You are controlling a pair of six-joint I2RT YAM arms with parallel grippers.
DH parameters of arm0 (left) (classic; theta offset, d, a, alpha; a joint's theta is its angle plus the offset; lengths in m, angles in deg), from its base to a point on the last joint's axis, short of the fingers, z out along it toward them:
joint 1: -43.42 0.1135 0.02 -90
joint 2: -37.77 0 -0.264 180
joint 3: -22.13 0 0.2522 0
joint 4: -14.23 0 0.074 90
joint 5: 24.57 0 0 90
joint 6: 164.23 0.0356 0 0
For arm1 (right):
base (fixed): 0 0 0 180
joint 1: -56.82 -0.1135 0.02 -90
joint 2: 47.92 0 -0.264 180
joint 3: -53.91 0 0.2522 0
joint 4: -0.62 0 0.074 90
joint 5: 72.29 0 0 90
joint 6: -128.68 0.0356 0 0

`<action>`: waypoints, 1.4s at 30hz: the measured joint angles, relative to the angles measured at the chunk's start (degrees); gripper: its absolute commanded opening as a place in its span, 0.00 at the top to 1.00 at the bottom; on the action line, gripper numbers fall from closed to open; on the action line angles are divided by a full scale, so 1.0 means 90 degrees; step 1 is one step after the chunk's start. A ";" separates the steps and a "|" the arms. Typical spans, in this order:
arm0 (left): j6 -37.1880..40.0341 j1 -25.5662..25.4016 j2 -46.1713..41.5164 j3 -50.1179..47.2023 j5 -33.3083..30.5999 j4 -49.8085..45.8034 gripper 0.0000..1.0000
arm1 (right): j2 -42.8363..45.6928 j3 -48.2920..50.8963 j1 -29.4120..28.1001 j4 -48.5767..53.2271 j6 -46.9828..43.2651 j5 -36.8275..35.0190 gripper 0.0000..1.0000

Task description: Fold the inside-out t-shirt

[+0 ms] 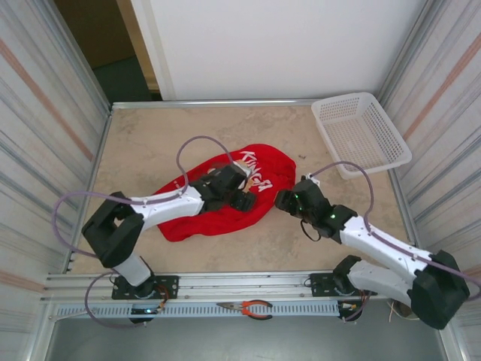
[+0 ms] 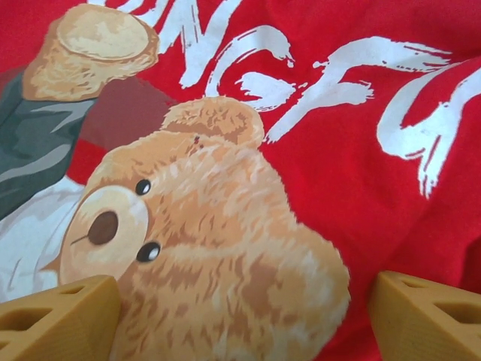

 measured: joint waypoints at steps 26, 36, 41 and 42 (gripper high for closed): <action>0.0240 0.2016 -0.1037 0.1324 0.4959 -0.0146 1.00 | -0.0260 0.0185 -0.0289 -0.0491 -0.0068 0.0097 0.39; 0.0284 0.2203 -0.1418 0.1307 0.5637 -0.0471 1.00 | 0.0843 -0.0447 -0.0104 0.0180 -0.1156 0.0083 0.25; 0.0287 0.2212 -0.1491 0.1307 0.5773 -0.0503 1.00 | 0.0083 -0.0787 -0.0187 0.0206 -0.1858 0.0158 0.23; 0.0284 0.2212 -0.1491 0.1307 0.5795 -0.0517 1.00 | -0.0063 -0.0828 -0.0197 0.0202 -0.1955 0.0155 0.23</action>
